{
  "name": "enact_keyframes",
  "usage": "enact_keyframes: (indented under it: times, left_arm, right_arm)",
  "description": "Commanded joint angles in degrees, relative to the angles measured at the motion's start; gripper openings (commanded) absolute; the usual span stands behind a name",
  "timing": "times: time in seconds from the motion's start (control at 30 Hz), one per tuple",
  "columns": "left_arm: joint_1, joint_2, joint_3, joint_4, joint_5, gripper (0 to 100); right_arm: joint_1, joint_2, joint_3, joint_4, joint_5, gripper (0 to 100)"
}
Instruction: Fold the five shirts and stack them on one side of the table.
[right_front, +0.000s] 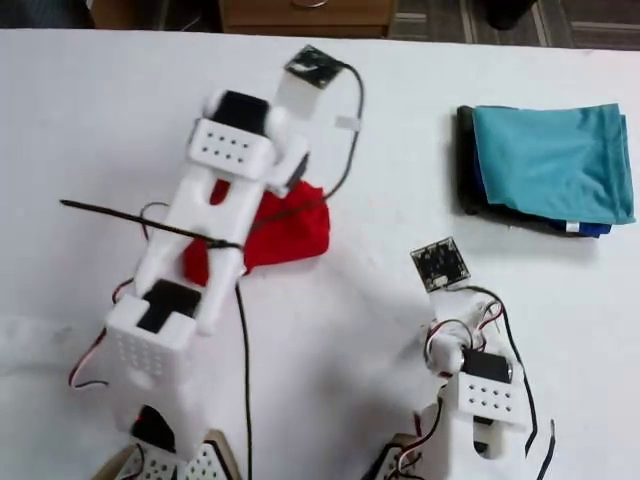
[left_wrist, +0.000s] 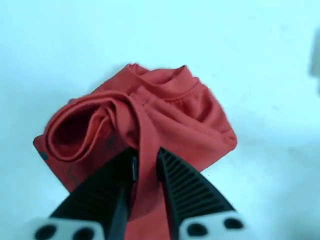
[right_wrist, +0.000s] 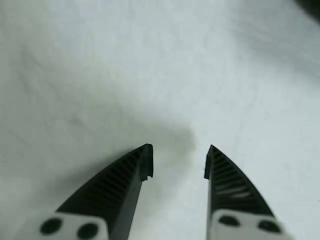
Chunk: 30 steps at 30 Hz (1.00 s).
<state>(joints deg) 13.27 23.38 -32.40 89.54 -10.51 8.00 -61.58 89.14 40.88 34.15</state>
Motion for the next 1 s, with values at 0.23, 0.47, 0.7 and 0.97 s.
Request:
enact_keyframes:
  times: [0.23,0.47,0.7,0.97]
  left_arm:
    - [0.7,5.3,-2.8,0.4,0.4,3]
    - [0.3,6.1,-2.9,0.6,0.4,23]
    - [-4.3,-5.3,-2.2,3.8,0.1,18]
    - [-10.8,-5.7,8.2,2.6,-0.3,2]
  right_arm:
    - [0.2,-1.4,-0.3,-0.9,0.2,17.6]
    - [0.2,-1.5,-0.3,-0.9,0.2,17.6]
    - [0.2,-1.5,-0.3,-0.9,0.2,17.6]
    - [0.2,-1.5,-0.3,-0.9,0.2,17.6]
